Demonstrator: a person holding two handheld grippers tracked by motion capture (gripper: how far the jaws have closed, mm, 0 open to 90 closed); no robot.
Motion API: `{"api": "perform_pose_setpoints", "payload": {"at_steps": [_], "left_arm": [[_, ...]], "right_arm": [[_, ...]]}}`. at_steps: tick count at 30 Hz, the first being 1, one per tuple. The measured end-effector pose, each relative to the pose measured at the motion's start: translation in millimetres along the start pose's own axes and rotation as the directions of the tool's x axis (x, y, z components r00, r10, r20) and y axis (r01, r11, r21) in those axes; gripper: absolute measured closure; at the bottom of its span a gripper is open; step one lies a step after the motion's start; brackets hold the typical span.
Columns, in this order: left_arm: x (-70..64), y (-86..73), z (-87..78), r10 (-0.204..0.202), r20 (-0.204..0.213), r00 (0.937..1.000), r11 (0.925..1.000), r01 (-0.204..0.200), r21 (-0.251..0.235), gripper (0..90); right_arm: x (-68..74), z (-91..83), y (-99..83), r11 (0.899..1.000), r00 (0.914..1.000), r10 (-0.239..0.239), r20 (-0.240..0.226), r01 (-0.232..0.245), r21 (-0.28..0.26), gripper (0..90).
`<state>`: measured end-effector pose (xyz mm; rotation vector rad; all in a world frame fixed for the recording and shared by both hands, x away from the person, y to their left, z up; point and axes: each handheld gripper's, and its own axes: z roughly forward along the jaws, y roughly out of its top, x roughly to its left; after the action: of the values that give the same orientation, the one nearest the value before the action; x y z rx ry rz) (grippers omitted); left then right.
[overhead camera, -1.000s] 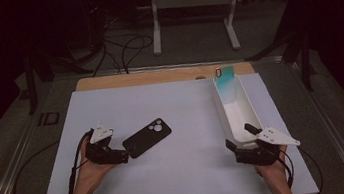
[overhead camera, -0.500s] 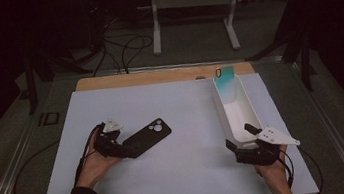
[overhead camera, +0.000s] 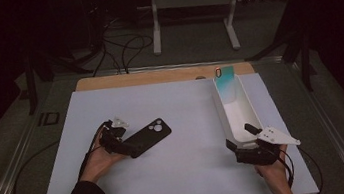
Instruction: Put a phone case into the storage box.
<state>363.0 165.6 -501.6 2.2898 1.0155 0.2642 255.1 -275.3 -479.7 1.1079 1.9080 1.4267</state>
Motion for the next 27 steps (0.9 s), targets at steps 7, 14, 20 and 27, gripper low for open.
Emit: {"api": "perform_pose_setpoints", "payload": {"at_steps": [7,14,20,27], "left_arm": [[-1.5,5.3,8.3,0.010,0.020,0.9998,0.9994,-0.011,0.033,3.7],[-3.3,7.4,18.8,0.031,0.034,0.9989,0.9963,-0.034,0.079,4.0],[-4.2,7.3,24.8,0.038,0.040,0.9985,0.9930,-0.042,0.110,6.0],[-4.9,7.6,24.5,0.052,0.036,0.9980,0.9907,-0.056,0.124,6.9]], "right_arm": [[-0.9,0.1,-0.5,1.000,1.0000,0.005,0.000,-0.005,0.002,8.3],[-1.3,0.1,-0.8,1.000,1.0000,0.003,0.001,-0.003,0.002,8.3],[-1.9,0.2,-1.3,1.000,1.0000,0.005,0.001,-0.005,0.005,8.3],[-1.8,0.6,-1.7,1.000,1.0000,0.004,0.002,-0.004,0.007,8.3]]}}
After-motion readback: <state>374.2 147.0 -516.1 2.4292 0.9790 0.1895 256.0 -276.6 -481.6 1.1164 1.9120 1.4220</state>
